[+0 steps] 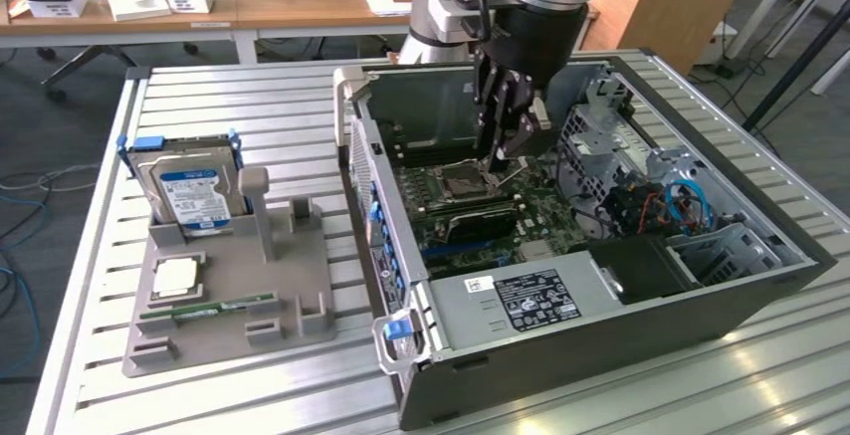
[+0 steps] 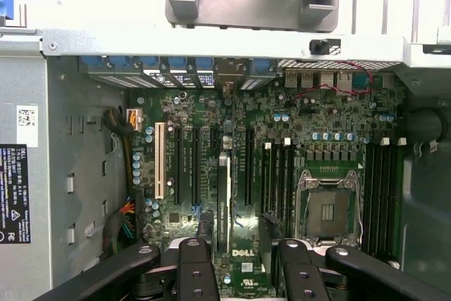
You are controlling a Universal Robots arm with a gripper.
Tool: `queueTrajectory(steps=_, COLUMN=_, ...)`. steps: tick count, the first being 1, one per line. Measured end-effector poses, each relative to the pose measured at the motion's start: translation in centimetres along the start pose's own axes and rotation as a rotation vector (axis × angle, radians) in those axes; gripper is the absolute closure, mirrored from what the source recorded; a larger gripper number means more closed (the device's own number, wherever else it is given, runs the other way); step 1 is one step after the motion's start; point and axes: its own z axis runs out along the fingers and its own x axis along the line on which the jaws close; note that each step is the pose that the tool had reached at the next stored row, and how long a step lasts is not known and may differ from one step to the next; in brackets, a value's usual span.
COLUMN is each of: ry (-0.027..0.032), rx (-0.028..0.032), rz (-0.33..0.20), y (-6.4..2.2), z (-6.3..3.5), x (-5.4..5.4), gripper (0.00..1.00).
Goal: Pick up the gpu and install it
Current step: 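Press down on the gpu until it lock into place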
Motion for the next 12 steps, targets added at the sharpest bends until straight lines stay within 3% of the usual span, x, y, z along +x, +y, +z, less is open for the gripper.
queueTrajectory(steps=10, ry=0.0, rx=0.0, rz=0.0, y=0.0, z=0.0, x=0.0, gripper=0.62)
queueTrajectory(steps=12, ry=0.0, rx=0.0, rz=0.0, y=0.0, z=0.0, x=0.0, gripper=0.74)
